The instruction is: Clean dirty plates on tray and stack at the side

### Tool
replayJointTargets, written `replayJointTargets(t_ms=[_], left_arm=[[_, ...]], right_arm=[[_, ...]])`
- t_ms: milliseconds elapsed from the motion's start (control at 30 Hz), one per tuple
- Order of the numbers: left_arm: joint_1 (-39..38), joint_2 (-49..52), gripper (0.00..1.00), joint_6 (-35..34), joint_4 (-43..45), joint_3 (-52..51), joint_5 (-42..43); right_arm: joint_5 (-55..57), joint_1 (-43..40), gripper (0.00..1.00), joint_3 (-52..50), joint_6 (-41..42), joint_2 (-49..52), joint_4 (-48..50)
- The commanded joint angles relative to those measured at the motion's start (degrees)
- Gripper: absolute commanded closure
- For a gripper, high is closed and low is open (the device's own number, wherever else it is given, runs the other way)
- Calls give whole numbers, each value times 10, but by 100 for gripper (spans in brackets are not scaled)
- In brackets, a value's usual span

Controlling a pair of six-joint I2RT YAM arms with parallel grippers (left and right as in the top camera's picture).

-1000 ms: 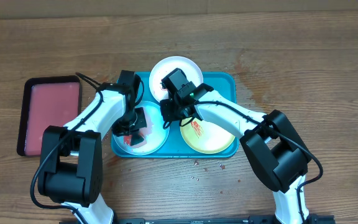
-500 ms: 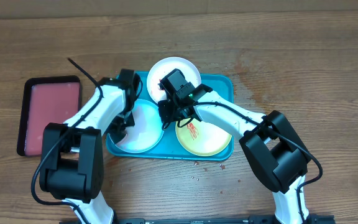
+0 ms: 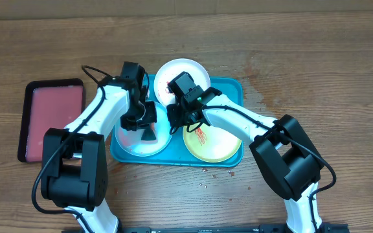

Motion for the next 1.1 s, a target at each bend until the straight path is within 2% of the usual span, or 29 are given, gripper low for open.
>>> replayJointTargets(t_ms=[0,200,300,467,600,867,933,1067], left_arm=[[0,7,96,11,-3,-23,-68],[0,7,96,-51,-20,-26,-230],[1,7,96,-89,-28,-25,-282],[2,7,96,-91,-44,0,-279],[2,6,96,-90,-86,55,-272],[2,6,96,-49,-95,103,-162],[2,6,96,-49,-94,101,-170],[8,5,96,-68,-99,105,-241]], right_arm=[[-14,-4,78,-5,2,1,-3],[-14,1,74,-9,2,2,-6],[-13,5,74,-18,0,2,-4],[-14,4,74,-20,0,2,2],[-31,5,69,-20,0,2,12],[-33,14,69,-20,0,19,16],[-33,14,71,-20,0,28,15],[-28,12,81,-15,0,28,15]])
